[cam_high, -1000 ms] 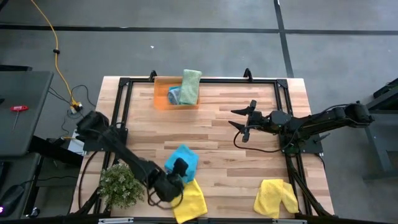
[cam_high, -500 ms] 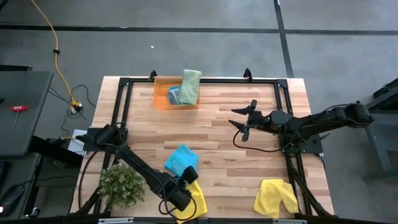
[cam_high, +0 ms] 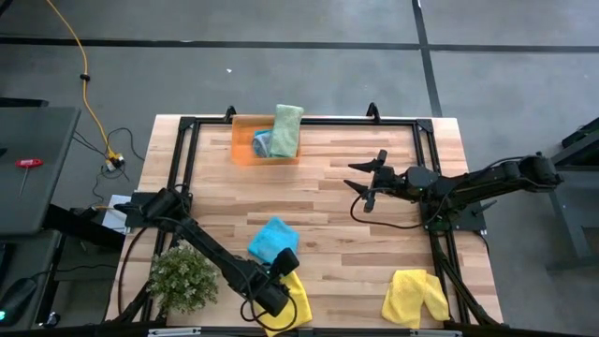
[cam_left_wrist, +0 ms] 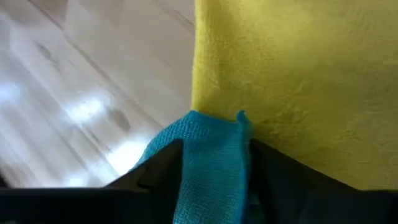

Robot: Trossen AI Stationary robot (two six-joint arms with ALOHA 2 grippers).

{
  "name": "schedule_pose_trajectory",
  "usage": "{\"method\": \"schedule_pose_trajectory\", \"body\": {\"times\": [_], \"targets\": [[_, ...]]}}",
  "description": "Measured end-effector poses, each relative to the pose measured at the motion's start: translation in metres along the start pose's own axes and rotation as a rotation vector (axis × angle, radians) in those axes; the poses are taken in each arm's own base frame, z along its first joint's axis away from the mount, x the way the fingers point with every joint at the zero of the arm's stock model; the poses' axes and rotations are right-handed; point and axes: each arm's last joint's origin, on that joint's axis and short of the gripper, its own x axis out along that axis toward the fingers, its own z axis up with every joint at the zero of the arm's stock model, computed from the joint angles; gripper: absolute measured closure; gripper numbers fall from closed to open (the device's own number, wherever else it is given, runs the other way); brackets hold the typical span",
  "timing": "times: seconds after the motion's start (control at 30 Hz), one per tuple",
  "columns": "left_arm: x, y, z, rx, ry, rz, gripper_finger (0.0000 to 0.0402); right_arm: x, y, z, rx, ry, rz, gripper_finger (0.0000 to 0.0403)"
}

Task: Fold microfiber towels
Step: Fold the blue microfiber cloth on the table

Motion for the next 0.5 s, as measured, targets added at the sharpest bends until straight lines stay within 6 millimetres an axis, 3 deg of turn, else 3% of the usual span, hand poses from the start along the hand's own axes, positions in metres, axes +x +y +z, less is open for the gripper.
{"method": "schedule_pose_trajectory", "body": {"times": [0.33, 0.5], "targets": [[-0.003, 0.001, 0.004, -0.009, -0.017, 0.039, 0.0384, 0.0, 0.0, 0.0, 0.0, 0.0, -0.001, 0.0181], [-0.018, 0.014, 0.012, -0.036, -0.048, 0.081, 0.0394, 0.0, 0.0, 0.0, 0.0, 0.0, -0.001, 0.0181]]}}
